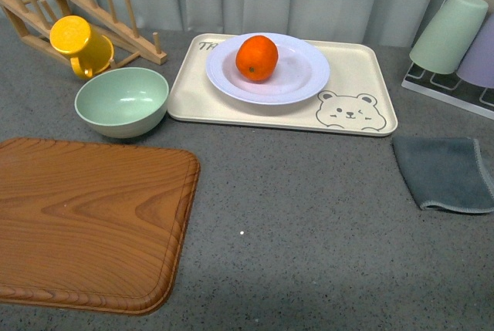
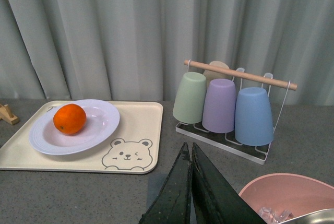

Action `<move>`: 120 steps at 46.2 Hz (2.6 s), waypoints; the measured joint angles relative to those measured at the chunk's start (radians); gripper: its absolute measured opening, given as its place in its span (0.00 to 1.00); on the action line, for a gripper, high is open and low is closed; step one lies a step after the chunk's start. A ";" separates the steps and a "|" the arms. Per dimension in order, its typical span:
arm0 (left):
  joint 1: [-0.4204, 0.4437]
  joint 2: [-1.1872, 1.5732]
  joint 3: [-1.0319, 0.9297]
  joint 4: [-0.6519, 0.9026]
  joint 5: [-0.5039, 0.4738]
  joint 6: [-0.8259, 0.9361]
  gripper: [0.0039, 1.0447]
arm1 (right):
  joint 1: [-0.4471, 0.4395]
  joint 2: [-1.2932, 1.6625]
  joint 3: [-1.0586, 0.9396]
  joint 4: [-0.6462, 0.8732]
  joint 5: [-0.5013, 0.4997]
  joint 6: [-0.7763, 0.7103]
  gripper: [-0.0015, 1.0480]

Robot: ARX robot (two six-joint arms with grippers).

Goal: Place orange and plate with both arms

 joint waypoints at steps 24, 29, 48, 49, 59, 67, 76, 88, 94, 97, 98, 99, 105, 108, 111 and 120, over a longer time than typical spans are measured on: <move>0.000 0.000 0.000 0.000 0.000 0.000 0.94 | 0.000 -0.262 0.000 -0.249 -0.001 0.000 0.01; 0.000 0.000 0.000 0.000 0.000 0.000 0.94 | 0.000 -0.307 0.000 -0.293 -0.001 0.000 0.01; 0.000 0.000 0.000 0.000 0.000 0.000 0.94 | 0.000 -0.504 0.000 -0.526 -0.003 -0.001 0.01; 0.000 0.000 0.000 0.000 -0.001 0.000 0.94 | 0.000 -0.524 0.000 -0.544 -0.003 -0.001 0.01; 0.000 0.000 0.000 0.000 0.000 0.000 0.94 | 0.000 -0.562 0.000 -0.555 -0.003 -0.001 0.01; 0.000 0.000 0.000 0.000 0.000 0.000 0.94 | 0.000 -0.563 0.000 -0.555 -0.003 -0.002 0.15; 0.000 0.000 0.000 0.000 0.000 0.000 0.94 | 0.000 -0.563 0.000 -0.555 -0.003 -0.002 0.43; 0.000 0.000 0.000 0.000 0.000 0.000 0.94 | 0.000 -0.563 0.000 -0.555 -0.003 -0.002 0.93; 0.000 0.000 0.000 0.000 0.000 0.000 0.94 | 0.000 -0.563 0.000 -0.555 -0.003 -0.002 0.91; 0.000 0.000 0.000 0.000 0.000 0.000 0.94 | 0.000 -0.563 0.000 -0.555 -0.003 -0.002 0.91; 0.000 0.000 0.000 0.000 0.000 0.000 0.94 | 0.000 -0.563 0.000 -0.555 -0.003 -0.002 0.91; 0.000 0.000 0.000 0.000 0.000 0.000 0.94 | 0.000 -0.563 0.000 -0.555 -0.003 -0.002 0.91; 0.000 0.000 0.000 0.000 0.000 0.000 0.94 | 0.000 -0.563 0.000 -0.555 -0.003 -0.002 0.91; 0.000 0.000 0.000 0.000 0.000 0.000 0.94 | 0.000 -0.563 0.000 -0.555 -0.003 -0.002 0.91; 0.000 0.000 0.000 0.000 0.000 0.000 0.94 | 0.000 -0.563 0.000 -0.555 -0.003 -0.002 0.91; 0.000 0.000 0.000 0.000 0.000 0.000 0.94 | 0.000 -0.563 0.000 -0.555 -0.003 -0.002 0.91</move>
